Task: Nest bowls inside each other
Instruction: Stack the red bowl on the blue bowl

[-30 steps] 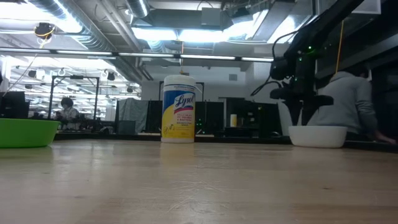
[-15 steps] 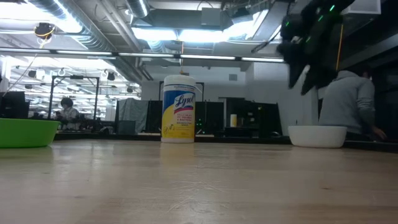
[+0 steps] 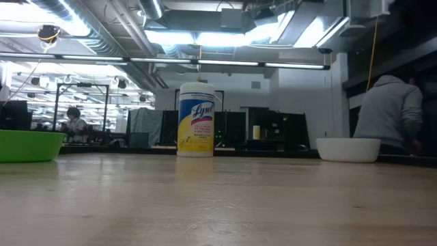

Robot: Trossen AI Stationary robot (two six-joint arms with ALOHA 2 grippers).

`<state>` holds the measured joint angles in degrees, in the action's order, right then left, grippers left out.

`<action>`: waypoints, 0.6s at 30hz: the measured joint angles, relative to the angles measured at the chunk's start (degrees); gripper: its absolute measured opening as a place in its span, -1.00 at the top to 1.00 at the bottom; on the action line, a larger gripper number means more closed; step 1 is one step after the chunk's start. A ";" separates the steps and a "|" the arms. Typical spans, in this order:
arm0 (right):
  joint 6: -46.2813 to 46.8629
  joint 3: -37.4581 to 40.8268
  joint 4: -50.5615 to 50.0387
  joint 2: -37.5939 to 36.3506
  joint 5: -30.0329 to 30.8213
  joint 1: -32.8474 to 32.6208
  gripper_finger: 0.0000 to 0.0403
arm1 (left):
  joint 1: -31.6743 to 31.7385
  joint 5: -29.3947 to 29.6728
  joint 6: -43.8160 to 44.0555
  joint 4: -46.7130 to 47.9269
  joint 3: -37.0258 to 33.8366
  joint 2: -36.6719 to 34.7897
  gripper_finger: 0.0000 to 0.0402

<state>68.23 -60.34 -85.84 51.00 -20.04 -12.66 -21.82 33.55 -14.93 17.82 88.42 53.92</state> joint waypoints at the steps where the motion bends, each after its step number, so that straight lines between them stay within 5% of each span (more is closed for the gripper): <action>1: 1.96 0.00 2.71 0.54 -0.13 -3.60 0.02 | 0.00 0.02 -0.06 -0.04 0.00 -0.06 0.04; 10: -0.98 0.04 15.00 17.60 -1.32 -27.91 0.02 | 0.00 1.70 -0.18 -1.01 0.00 -0.21 0.04; 18: 0.63 0.07 32.76 27.00 0.09 -42.47 0.00 | 0.02 3.18 2.37 -1.97 0.00 0.36 0.04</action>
<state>68.86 -60.27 -53.08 78.01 -19.95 -55.14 -21.80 36.73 -12.55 15.85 88.42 54.28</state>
